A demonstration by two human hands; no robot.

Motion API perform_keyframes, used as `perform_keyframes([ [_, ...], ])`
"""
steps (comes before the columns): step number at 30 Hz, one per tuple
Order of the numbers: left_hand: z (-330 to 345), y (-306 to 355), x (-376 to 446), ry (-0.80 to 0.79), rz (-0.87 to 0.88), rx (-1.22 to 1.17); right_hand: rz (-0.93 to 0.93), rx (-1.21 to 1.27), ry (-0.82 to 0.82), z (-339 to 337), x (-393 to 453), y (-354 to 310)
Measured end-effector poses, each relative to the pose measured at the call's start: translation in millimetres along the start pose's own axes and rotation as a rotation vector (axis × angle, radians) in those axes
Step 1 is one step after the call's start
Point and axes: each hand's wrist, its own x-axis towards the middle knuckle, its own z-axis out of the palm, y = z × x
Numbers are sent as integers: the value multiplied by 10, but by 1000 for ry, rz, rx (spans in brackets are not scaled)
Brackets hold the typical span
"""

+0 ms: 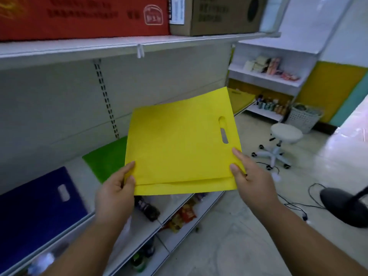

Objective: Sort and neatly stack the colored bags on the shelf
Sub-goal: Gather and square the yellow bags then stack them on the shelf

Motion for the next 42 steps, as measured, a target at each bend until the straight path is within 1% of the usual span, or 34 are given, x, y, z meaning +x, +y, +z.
perform_keyframes([
  [5,1135,326,802,-114,14,-51,113,-85,71,-286,865,605],
  [9,2039,744,1266,-194,51,-74,196,-71,150,-653,1431,1081],
  [12,2724,931,1549,-247,86,-59,230,-53,193,-825,1840,1566],
  [15,3403,1039,1779,-275,61,-73,243,-51,188,-976,2326,2116],
  [17,3834,1124,1905,-282,31,-67,215,-39,166,-1075,2708,2462],
  [19,4221,1240,2007,-247,21,-4,174,-49,125,-1175,3150,2776],
  [22,4630,1466,2162,-144,-8,-14,121,-34,25,-1288,3806,3129],
  [25,4953,1608,2376,-67,-48,39,85,-24,-59,-1280,4404,3388],
  [27,5116,1666,2533,-23,-45,105,54,10,-112,-1202,4760,3516],
  [29,5234,1648,2698,19,-59,132,12,21,-158,-1061,5099,3608],
  [32,5354,1601,2989,40,-83,205,-48,35,-221,-812,5570,3694],
  [35,5432,1587,3184,95,-128,260,-94,52,-320,-589,5964,3739],
  [42,5762,1563,3326,270,-202,298,-246,59,-495,-232,6805,3885],
])
